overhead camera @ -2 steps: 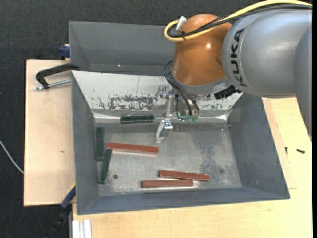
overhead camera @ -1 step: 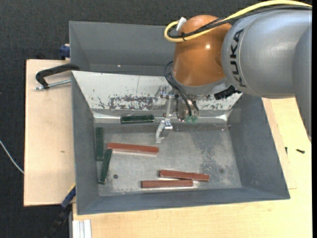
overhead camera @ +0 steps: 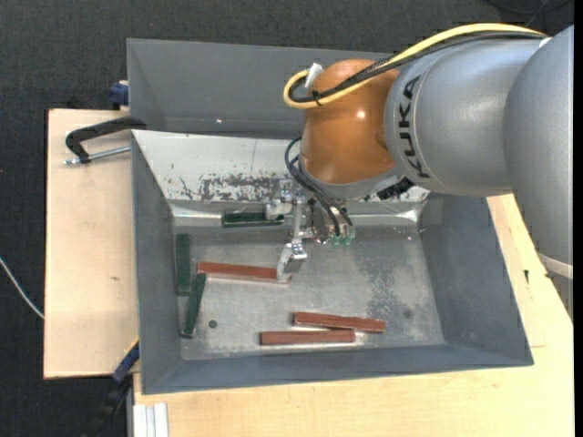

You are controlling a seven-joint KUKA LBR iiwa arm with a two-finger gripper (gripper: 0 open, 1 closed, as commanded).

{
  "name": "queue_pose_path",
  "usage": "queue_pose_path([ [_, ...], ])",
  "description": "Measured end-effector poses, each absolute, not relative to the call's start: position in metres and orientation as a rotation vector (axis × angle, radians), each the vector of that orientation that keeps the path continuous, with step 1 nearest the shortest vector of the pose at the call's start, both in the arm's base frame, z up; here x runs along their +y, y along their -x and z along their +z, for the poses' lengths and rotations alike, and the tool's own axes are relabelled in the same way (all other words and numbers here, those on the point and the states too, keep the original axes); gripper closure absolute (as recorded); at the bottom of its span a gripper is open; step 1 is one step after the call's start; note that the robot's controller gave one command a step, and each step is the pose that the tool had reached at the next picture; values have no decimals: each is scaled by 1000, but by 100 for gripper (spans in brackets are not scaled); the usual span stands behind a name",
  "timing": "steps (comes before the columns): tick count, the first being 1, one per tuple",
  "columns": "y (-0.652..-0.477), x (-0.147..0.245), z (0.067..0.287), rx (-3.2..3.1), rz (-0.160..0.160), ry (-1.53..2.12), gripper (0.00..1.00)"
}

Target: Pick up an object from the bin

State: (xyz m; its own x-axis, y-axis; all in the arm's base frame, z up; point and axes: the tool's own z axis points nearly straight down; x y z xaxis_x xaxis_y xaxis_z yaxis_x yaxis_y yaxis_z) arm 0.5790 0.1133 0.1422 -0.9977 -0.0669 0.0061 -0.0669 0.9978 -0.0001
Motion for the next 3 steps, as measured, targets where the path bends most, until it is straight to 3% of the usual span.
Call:
queue_pose_path([
  [1,-556,67,77,-3121,-2,-302,100],
  [2,-559,68,75,-3144,-5,-301,0],
  [3,-559,68,75,-3143,-5,-301,0],
])
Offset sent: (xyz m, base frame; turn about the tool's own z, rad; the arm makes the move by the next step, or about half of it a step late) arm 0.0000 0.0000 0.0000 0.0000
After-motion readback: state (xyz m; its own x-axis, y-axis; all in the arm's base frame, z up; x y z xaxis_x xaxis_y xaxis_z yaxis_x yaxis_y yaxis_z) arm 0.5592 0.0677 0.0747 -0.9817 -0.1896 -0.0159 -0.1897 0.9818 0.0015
